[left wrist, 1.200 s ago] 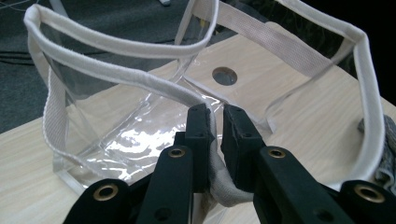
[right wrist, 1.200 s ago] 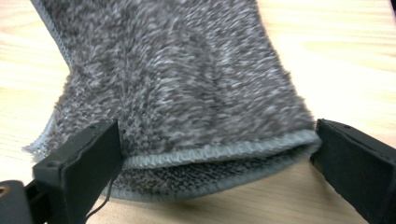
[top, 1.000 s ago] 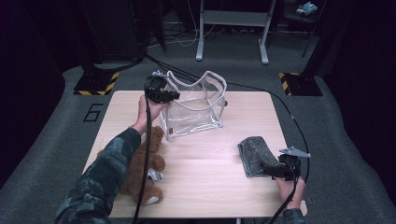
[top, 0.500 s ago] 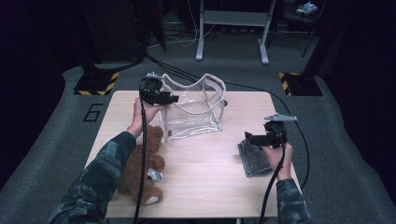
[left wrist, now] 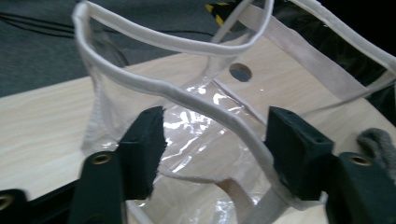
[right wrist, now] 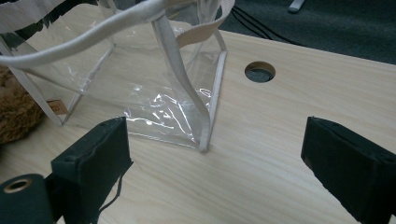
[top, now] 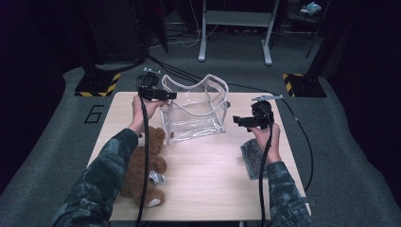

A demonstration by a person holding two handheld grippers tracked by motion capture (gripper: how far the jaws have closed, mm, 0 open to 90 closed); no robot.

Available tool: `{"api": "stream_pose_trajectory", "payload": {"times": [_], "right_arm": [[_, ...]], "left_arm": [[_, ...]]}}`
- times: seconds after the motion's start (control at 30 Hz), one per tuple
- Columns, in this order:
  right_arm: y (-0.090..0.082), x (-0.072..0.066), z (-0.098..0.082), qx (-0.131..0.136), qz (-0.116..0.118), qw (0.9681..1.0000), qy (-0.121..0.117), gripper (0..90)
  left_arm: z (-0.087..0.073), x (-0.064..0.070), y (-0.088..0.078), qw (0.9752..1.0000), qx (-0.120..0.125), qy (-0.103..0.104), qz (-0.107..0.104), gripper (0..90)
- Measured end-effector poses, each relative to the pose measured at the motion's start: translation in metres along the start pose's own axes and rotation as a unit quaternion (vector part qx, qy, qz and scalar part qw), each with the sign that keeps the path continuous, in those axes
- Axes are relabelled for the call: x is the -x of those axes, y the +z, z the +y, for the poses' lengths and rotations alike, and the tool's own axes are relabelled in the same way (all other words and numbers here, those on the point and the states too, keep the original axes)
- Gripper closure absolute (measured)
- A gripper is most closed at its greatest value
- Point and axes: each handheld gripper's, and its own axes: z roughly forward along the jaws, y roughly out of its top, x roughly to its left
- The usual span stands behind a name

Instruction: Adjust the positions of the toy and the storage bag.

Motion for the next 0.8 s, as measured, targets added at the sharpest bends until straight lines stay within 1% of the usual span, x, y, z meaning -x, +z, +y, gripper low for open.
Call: {"api": "stream_pose_trajectory", "payload": {"times": [0.03, 0.07, 0.13, 0.2, 0.27, 0.3, 0.33, 0.37, 0.4, 0.43, 0.47, 0.5, 0.53, 0.57, 0.63, 0.67, 0.73, 0.77, 0.8], "right_arm": [[0.001, -0.001, 0.002, -0.002, 0.0, 1.0, -0.001, 7.6], [0.002, -0.002, 0.004, 0.0, -0.001, 1.0, -0.003, 7.8], [0.004, -0.004, 0.009, -0.003, 0.003, 1.0, -0.006, 7.8], [0.003, -0.005, 0.015, 0.004, 0.005, 1.0, -0.006, 8.8], [0.003, -0.006, 0.021, 0.008, 0.005, 0.9999, -0.008, 8.9], [0.003, -0.007, 0.024, 0.009, 0.008, 0.9999, -0.003, 9.2], [0.004, -0.008, 0.028, 0.011, 0.008, 0.9999, -0.006, 10.0], [0.005, -0.009, 0.032, 0.014, 0.007, 0.9998, -0.007, 10.7], [0.006, -0.01, 0.036, 0.015, 0.011, 0.9998, -0.004, 11.1], [0.008, -0.011, 0.041, 0.016, 0.014, 0.9998, -0.005, 12.3], [0.01, -0.013, 0.045, 0.018, 0.013, 0.9998, -0.004, 13.5], [0.012, -0.014, 0.05, 0.019, 0.013, 0.9997, -0.004, 14.0], [0.015, -0.015, 0.055, 0.021, 0.015, 0.9997, -0.003, 14.2], [0.017, -0.016, 0.06, 0.019, 0.019, 0.9996, 0.006, 14.6], [0.024, -0.017, 0.07, 0.018, 0.016, 0.9997, 0.011, 17.9], [0.029, -0.017, 0.074, 0.011, 0.017, 0.9997, 0.016, 19.7], [0.038, -0.017, 0.081, 0.0, 0.014, 0.9996, 0.024, 27.4], [0.043, -0.015, 0.084, -0.003, 0.013, 0.9996, 0.027, 29.7], [0.048, -0.015, 0.086, -0.01, 0.018, 0.9992, 0.033, 35.2]], "left_arm": [[0.0, 0.001, 0.0, 0.9999, 0.001, -0.003, -0.015, 46.8], [0.001, 0.002, 0.0, 0.9998, -0.003, 0.006, -0.02, 55.2], [0.002, 0.006, -0.001, 0.9996, -0.012, 0.019, -0.018, 61.1], [0.002, 0.009, -0.002, 0.9994, -0.015, 0.027, -0.014, 63.5], [0.001, 0.009, -0.002, 0.9994, -0.014, 0.027, -0.014, 62.2], [0.001, 0.008, -0.002, 0.9995, -0.011, 0.026, -0.014, 61.7], [0.0, 0.007, -0.002, 0.9997, -0.009, 0.019, -0.012, 59.3], [-0.001, 0.006, -0.002, 0.9998, -0.007, 0.014, -0.015, 58.3], [-0.001, 0.005, -0.002, 0.9998, -0.006, 0.011, -0.016, 57.6], [-0.002, 0.004, -0.002, 0.9998, -0.003, 0.016, -0.015, 56.3], [-0.002, 0.004, -0.002, 0.9998, -0.004, 0.009, -0.017, 56.0], [-0.002, 0.004, -0.002, 0.9998, -0.004, 0.01, -0.016, 55.9], [-0.002, 0.004, -0.002, 0.9998, -0.004, 0.01, -0.015, 55.9], [-0.002, 0.004, -0.002, 0.9998, -0.004, 0.011, -0.015, 55.6], [-0.001, 0.004, -0.002, 0.9998, -0.006, 0.014, -0.013, 55.7], [-0.002, 0.004, -0.002, 0.9998, -0.005, 0.01, -0.014, 55.8], [-0.001, 0.004, -0.002, 0.9998, -0.008, 0.011, -0.015, 57.2], [-0.001, 0.003, -0.002, 0.9997, -0.01, 0.015, -0.017, 58.8], [-0.001, 0.003, -0.002, 0.9997, -0.01, 0.016, -0.017, 61.6]]}}
